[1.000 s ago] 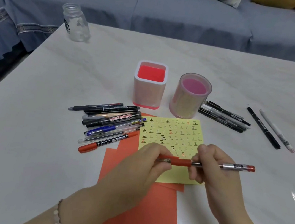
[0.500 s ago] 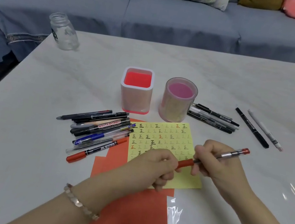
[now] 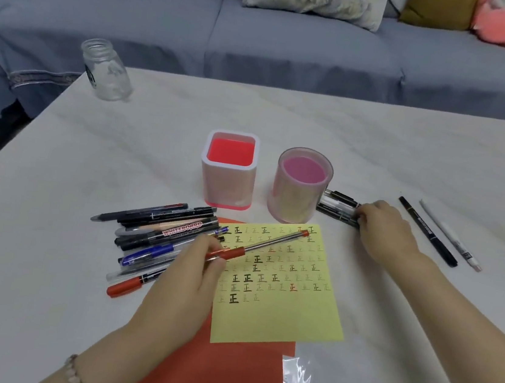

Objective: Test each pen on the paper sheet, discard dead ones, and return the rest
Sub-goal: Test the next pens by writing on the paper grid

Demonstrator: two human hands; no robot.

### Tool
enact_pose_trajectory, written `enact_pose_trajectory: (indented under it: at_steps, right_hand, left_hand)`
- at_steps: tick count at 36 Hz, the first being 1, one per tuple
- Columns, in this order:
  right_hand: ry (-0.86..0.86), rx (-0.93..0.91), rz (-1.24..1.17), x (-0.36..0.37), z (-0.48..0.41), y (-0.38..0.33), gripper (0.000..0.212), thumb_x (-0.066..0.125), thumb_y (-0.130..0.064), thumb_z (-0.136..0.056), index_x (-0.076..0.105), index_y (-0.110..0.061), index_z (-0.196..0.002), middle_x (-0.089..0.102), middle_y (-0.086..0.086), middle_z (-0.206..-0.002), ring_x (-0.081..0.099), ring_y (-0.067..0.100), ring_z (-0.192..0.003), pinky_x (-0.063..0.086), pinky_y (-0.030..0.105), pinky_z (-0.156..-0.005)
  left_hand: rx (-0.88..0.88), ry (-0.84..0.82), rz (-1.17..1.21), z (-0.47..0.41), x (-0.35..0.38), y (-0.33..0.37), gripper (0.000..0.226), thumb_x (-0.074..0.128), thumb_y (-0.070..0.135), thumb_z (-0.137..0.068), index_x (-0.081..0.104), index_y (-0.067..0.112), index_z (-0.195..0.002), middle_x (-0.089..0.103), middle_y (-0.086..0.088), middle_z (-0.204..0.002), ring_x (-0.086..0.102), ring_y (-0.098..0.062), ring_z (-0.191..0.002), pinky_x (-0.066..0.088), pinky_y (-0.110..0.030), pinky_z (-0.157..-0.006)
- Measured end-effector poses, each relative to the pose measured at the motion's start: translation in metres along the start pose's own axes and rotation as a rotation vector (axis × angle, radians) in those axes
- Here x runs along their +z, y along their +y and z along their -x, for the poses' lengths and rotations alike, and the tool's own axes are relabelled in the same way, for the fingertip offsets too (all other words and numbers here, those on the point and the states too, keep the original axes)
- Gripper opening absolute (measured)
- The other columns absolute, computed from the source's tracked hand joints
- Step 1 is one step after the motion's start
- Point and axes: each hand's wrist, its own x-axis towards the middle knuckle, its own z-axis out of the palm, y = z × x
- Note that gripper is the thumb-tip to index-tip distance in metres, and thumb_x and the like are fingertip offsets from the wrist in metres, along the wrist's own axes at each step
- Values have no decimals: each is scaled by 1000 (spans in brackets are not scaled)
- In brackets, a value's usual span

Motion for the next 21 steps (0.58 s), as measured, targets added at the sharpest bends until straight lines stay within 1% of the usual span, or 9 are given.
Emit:
enact_pose_trajectory:
  at_steps: [3,5,8,11,13,15,16,18,21]
  right_hand:
    - [1,55,18,6,1,0,25,39,-14,-95,55,-4,-113,53,18,-110,47,37,-103,38,39,-79]
    - [-3,110,-42,8,0,2,24,41,-15,-95,54,-1,-110,55,20,-107,49,39,-100,41,40,-76]
    - [-18,139,-107,9,1,5,24,41,-14,-95,53,0,-111,57,24,-108,51,40,-100,44,42,-80]
    - [-104,180,-150,6,1,5,25,41,-13,-96,49,0,-117,57,25,-112,53,39,-101,41,39,-81]
    - [-160,194,-143,5,1,5,25,41,-11,-96,48,-1,-117,58,25,-112,54,38,-101,41,38,-80]
    - [-156,192,-96,4,2,6,22,42,-12,-95,52,-4,-114,59,24,-111,55,37,-99,42,37,-78]
    - [-141,196,-72,3,3,6,20,44,-13,-94,55,-6,-109,59,22,-111,55,36,-98,41,36,-76]
    - [-109,197,15,0,7,4,17,46,-12,-92,58,-9,-104,55,19,-111,54,35,-97,40,34,-74]
    - [-40,156,173,-2,16,1,21,46,-8,-91,58,-3,-108,49,20,-110,49,38,-101,38,38,-80]
  left_hand:
    - [19,61,-29,0,-7,-20,11,41,24,-96,50,28,-101,54,14,-100,50,-5,-96,39,-24,-79]
    - [41,124,-80,-2,-12,-35,15,37,27,-97,52,25,-99,54,9,-98,48,-11,-96,39,-28,-83]
    - [57,217,-232,-6,-23,-52,37,27,35,-89,57,16,-100,56,0,-98,47,-19,-92,33,-27,-81]
    - [12,262,-355,-9,-32,-64,46,24,36,-88,60,10,-101,57,-8,-95,49,-29,-86,37,-37,-76]
    - [-5,280,-431,-11,-34,-70,37,33,31,-90,62,9,-99,58,-11,-95,50,-33,-85,39,-41,-73]
    - [2,314,-495,-14,-34,-77,16,50,15,-89,63,8,-95,59,-13,-96,52,-37,-85,40,-42,-71]
    - [8,328,-523,-15,-33,-79,12,54,11,-87,64,8,-93,59,-13,-95,53,-37,-84,41,-42,-71]
    - [22,342,-556,-17,-33,-83,16,53,14,-82,65,8,-90,61,-12,-92,54,-37,-80,44,-42,-68]
    - [38,329,-564,-19,-33,-82,21,52,18,-78,67,8,-91,61,-12,-91,55,-37,-79,44,-41,-68]
